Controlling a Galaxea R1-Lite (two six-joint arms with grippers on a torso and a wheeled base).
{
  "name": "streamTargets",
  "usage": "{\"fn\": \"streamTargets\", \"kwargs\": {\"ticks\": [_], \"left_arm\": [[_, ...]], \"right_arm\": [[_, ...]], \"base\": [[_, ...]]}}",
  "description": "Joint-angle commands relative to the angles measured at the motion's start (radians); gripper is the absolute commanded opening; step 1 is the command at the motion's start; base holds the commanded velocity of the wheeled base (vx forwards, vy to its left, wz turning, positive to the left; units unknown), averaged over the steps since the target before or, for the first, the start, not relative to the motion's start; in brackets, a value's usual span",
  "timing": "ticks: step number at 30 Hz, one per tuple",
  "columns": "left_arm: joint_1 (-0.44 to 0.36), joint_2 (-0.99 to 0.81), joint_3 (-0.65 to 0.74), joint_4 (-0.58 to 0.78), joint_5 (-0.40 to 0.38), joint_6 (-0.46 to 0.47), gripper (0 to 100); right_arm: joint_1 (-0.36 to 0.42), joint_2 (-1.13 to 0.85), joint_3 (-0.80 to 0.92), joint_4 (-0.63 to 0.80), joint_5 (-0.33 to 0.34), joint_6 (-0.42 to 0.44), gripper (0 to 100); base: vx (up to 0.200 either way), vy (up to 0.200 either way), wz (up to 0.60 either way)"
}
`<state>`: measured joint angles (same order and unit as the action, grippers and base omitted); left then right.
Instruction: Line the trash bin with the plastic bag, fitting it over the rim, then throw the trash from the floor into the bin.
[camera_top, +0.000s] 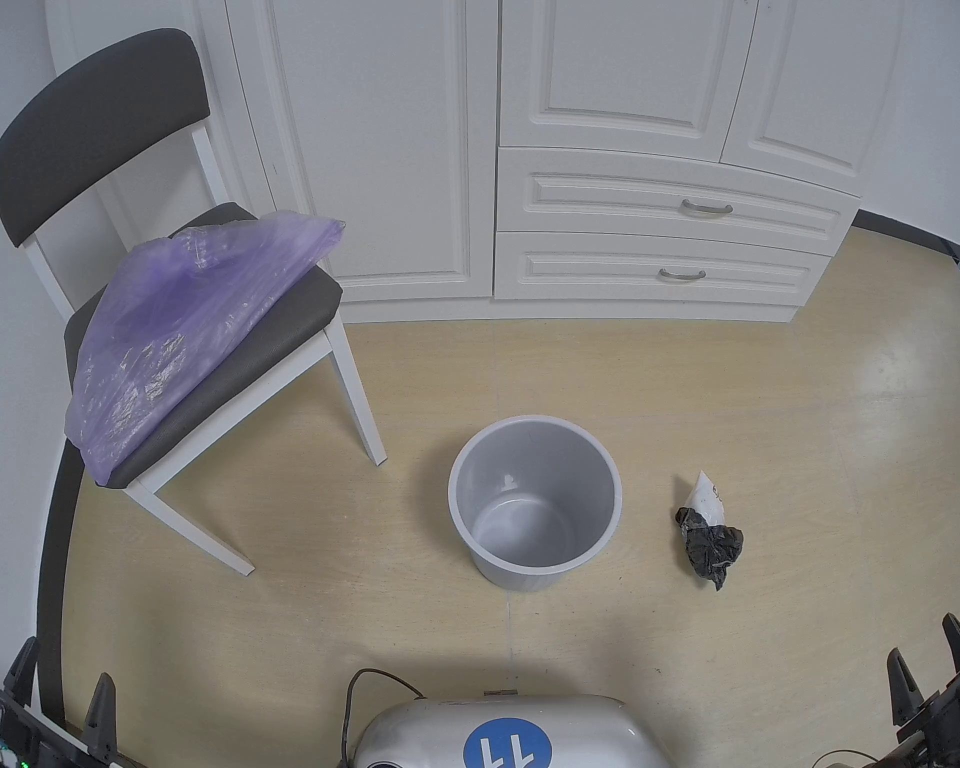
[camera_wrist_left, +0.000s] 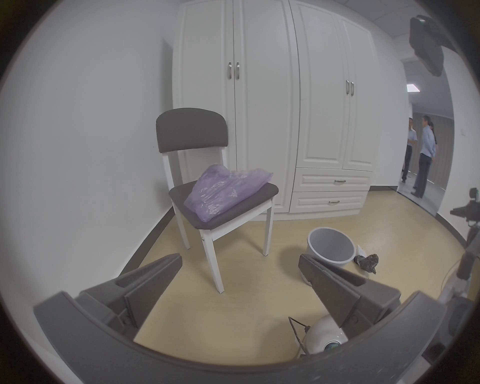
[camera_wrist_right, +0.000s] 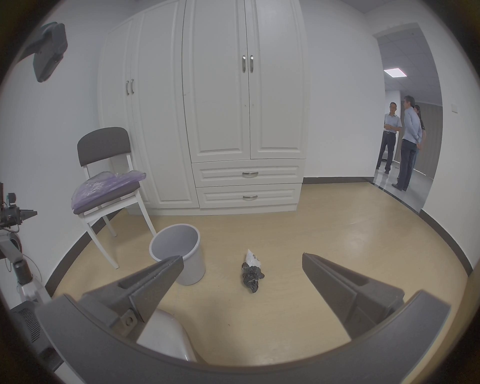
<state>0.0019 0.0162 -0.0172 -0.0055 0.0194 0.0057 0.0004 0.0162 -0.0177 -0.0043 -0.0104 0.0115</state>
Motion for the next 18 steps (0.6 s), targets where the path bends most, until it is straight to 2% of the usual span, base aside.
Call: {"fn": "streamTargets", "kwargs": {"ticks": [1,4,5,10,12,13,14,15,17,18], "left_arm": [[0.001,-0.016,0.017,-0.005,-0.022,0.026,100],[0.001,-0.016,0.017,-0.007,-0.022,0.026,100],[0.0,-0.016,0.017,-0.007,-0.024,0.026,100],[0.0,-0.016,0.013,-0.017,-0.03,0.03,100],[-0.011,0.001,-0.095,-0.102,-0.068,-0.029,100],[-0.025,0.047,-0.184,-0.137,-0.119,-0.11,100],[-0.025,0.047,-0.184,-0.137,-0.119,-0.11,100],[-0.076,0.171,-0.342,-0.139,-0.167,-0.257,100],[-0.099,0.317,-0.468,-0.093,-0.134,-0.26,100],[-0.099,0.317,-0.468,-0.093,-0.134,-0.26,100]], "right_arm": [[0.0,-0.016,0.005,-0.026,0.003,-0.021,100],[0.001,-0.016,-0.036,-0.089,0.013,0.001,100],[0.003,-0.005,-0.11,-0.112,0.04,0.061,100],[0.021,0.057,-0.182,0.058,0.055,0.065,100],[0.041,0.111,-0.205,0.081,0.079,0.062,100],[0.052,0.137,-0.216,0.081,0.093,0.059,100],[0.052,0.137,-0.216,0.081,0.093,0.059,100],[0.081,0.209,-0.243,0.079,0.113,0.047,100],[0.096,0.326,-0.294,0.076,0.11,0.002,100],[0.096,0.326,-0.294,0.076,0.11,0.002,100]], "base": [[0.0,0.0,0.0],[0.0,0.0,0.0],[0.0,0.0,0.0],[0.0,0.0,0.0],[0.0,0.0,0.0],[0.0,0.0,0.0],[0.0,0.0,0.0],[0.0,0.0,0.0],[0.0,0.0,0.0],[0.0,0.0,0.0]]}}
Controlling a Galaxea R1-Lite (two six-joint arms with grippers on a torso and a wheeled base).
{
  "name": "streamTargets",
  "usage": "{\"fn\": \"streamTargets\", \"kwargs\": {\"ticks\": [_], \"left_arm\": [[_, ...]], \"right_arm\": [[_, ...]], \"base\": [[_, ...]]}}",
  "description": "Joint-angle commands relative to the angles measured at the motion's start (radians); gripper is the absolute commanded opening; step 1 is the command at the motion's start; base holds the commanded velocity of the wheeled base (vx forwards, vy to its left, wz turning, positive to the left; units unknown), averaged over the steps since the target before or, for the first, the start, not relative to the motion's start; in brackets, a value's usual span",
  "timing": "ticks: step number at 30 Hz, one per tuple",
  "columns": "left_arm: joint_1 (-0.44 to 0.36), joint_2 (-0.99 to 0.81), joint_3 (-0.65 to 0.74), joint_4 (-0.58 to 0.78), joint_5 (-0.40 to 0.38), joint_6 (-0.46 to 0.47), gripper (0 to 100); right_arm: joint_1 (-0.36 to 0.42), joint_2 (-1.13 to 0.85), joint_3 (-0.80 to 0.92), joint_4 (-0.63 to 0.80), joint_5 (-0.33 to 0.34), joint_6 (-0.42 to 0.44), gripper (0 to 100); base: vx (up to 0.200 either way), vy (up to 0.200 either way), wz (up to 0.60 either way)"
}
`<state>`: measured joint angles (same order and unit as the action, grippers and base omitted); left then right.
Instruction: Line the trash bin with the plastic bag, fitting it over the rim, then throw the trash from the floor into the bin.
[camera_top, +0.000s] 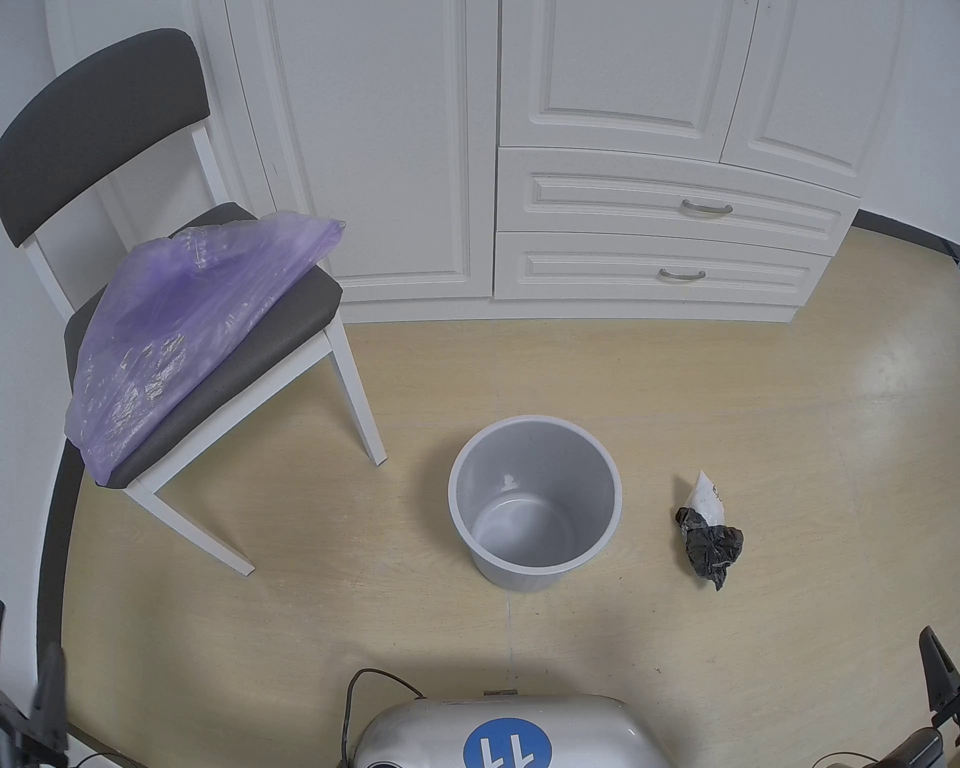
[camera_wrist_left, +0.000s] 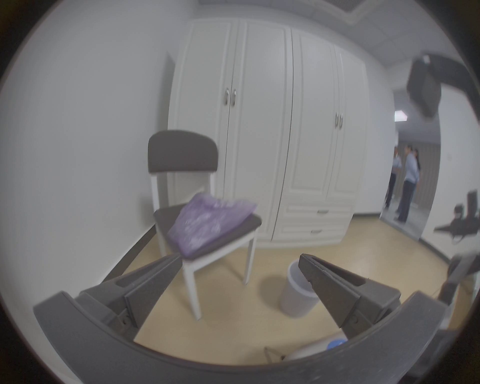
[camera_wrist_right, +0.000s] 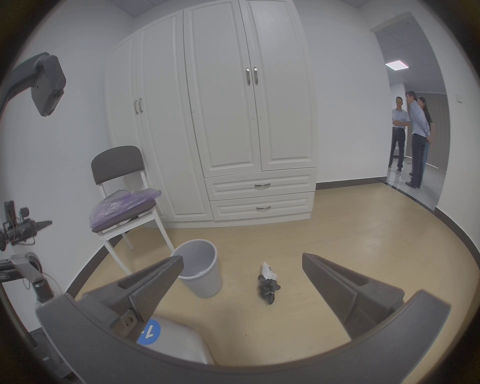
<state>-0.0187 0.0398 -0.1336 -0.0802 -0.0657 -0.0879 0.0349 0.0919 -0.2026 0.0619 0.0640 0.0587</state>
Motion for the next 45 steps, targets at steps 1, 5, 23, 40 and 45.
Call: {"fn": "streamTargets", "kwargs": {"ticks": [1,5,23,40,45], "left_arm": [[-0.072,0.423,-0.4,0.017,0.011,-0.145,100],[-0.06,0.594,-0.429,0.02,0.096,-0.046,100],[0.031,1.137,-0.431,-0.191,0.446,0.481,100],[-0.087,1.394,-0.511,-0.354,0.69,0.698,100],[-0.093,1.453,-0.535,-0.355,0.719,0.698,100]], "right_arm": [[0.054,0.365,-0.163,-0.001,0.037,-0.08,100],[0.039,0.539,-0.218,-0.053,0.034,-0.08,100],[-0.024,0.951,-0.245,-0.499,0.026,-0.062,100],[-0.023,0.98,-0.247,-0.499,0.034,-0.062,100],[-0.023,0.991,-0.245,-0.501,0.036,-0.062,100]], "base": [[0.0,0.0,0.0],[0.0,0.0,0.0],[0.0,0.0,0.0],[0.0,0.0,0.0],[0.0,0.0,0.0]]}}
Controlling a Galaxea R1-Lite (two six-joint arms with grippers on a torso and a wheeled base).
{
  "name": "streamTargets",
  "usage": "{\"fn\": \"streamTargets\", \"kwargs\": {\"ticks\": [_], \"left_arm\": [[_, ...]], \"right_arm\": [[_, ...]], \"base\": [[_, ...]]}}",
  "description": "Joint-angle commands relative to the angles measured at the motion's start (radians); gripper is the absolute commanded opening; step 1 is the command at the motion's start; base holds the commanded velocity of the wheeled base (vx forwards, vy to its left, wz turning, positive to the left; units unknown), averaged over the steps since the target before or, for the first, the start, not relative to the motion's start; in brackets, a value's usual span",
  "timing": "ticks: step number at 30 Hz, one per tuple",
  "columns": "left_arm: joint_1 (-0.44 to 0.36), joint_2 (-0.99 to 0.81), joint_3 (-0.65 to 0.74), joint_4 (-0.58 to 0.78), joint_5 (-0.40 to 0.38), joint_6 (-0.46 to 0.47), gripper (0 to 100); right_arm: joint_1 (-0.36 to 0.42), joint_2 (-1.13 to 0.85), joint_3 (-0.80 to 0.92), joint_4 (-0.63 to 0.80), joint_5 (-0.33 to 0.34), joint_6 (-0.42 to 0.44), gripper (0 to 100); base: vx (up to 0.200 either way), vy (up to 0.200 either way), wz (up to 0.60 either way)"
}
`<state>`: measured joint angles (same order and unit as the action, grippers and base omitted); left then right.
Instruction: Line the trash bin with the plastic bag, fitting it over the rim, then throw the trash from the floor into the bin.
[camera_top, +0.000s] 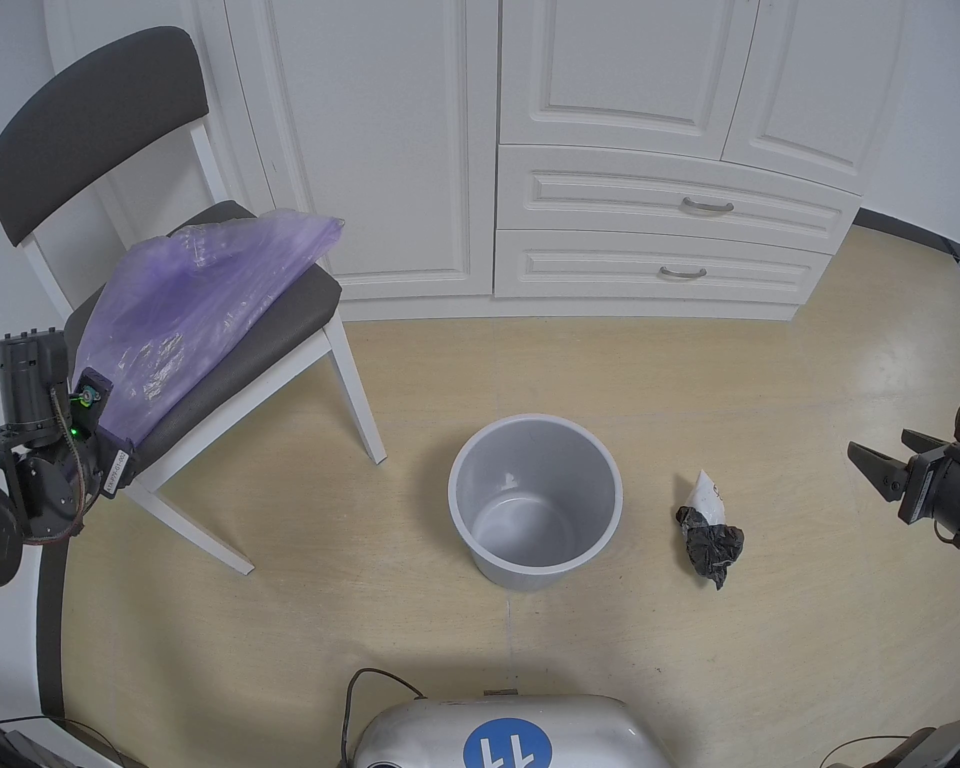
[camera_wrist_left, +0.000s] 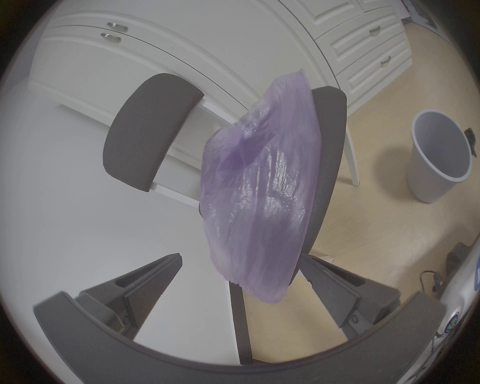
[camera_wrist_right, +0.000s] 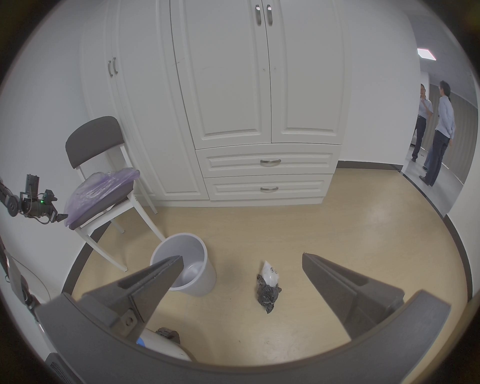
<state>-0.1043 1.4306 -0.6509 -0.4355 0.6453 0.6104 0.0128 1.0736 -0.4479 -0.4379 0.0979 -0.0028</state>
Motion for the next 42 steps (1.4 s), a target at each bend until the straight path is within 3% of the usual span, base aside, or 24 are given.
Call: {"fn": "streamTargets", "kwargs": {"ticks": [1,6,17,32,42], "left_arm": [[-0.012,0.071,-0.023,0.0,0.008,0.0,100],[-0.015,0.093,-0.033,0.0,0.051,0.002,100],[-0.012,0.122,-0.038,0.003,0.06,0.026,100],[0.092,0.183,-0.079,0.001,0.071,0.052,100],[0.123,0.079,-0.09,0.0,0.056,0.046,100]], "right_arm": [[0.0,0.011,0.0,-0.001,0.0,0.0,100],[0.0,0.014,0.0,-0.001,0.002,0.001,100],[0.0,0.02,0.001,-0.001,0.005,0.001,100],[-0.031,0.062,-0.006,-0.002,0.006,0.024,100],[-0.043,0.06,-0.006,-0.004,0.033,0.026,100]], "base": [[0.0,0.0,0.0],[0.0,0.0,0.0],[0.0,0.0,0.0],[0.0,0.0,0.0],[0.0,0.0,0.0]]}}
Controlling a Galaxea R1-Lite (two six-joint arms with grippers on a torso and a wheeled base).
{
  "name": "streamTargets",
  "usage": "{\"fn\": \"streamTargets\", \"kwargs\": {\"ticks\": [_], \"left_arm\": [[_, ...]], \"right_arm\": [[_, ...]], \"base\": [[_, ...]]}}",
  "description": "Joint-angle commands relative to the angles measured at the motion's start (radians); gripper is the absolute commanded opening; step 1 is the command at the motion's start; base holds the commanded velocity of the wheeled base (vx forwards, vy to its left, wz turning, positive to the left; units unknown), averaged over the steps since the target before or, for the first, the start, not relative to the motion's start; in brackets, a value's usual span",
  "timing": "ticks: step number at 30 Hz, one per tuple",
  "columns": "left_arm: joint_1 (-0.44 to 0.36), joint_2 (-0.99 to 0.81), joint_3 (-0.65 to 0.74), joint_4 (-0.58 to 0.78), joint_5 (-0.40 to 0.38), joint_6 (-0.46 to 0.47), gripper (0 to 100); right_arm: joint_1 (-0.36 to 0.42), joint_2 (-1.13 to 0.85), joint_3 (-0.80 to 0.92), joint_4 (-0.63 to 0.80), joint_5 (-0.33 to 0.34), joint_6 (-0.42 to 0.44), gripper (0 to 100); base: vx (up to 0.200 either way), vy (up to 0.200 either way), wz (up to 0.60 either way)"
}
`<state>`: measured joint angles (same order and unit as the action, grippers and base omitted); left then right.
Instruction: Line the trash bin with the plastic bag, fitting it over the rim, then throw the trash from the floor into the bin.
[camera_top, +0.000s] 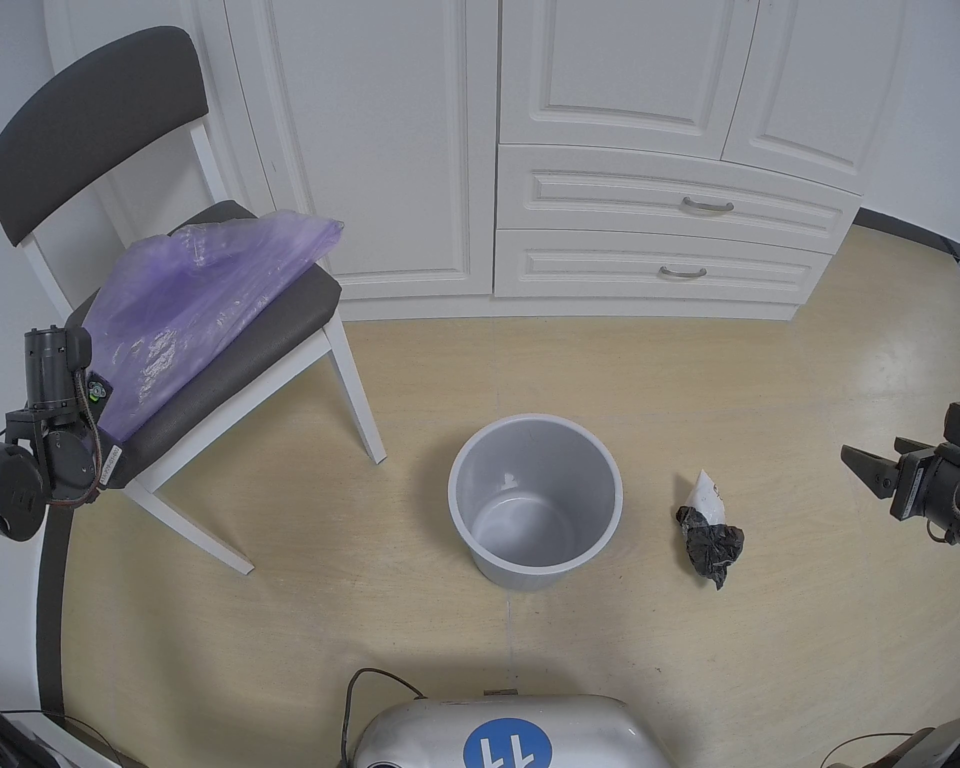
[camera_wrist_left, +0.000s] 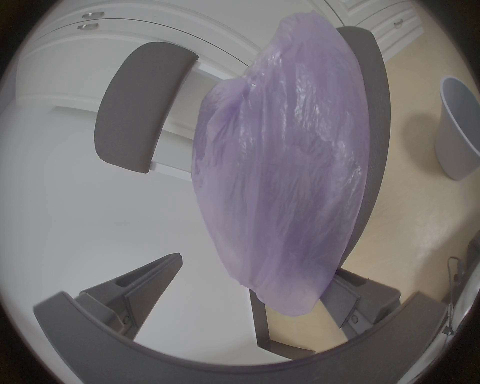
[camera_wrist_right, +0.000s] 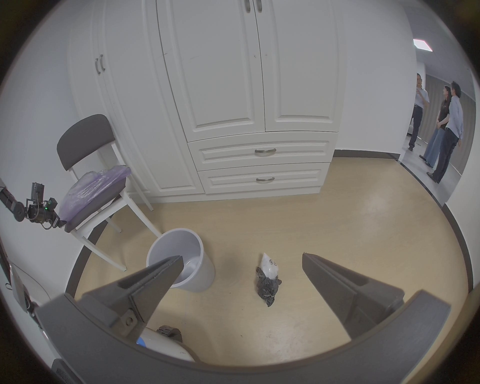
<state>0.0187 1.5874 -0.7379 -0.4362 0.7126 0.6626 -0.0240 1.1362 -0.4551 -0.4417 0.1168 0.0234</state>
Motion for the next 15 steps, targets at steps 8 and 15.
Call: {"fn": "streamTargets", "kwargs": {"ticks": [8,15], "left_arm": [[0.021,-0.126,-0.074,0.019,-0.012,-0.001,100],[0.03,-0.113,-0.09,0.025,-0.016,-0.004,100]], "right_arm": [[-0.034,-0.007,0.001,-0.015,0.038,0.0,100],[-0.037,-0.018,0.004,-0.015,0.063,0.0,100]], "base": [[0.0,0.0,0.0],[0.0,0.0,0.0]]}}
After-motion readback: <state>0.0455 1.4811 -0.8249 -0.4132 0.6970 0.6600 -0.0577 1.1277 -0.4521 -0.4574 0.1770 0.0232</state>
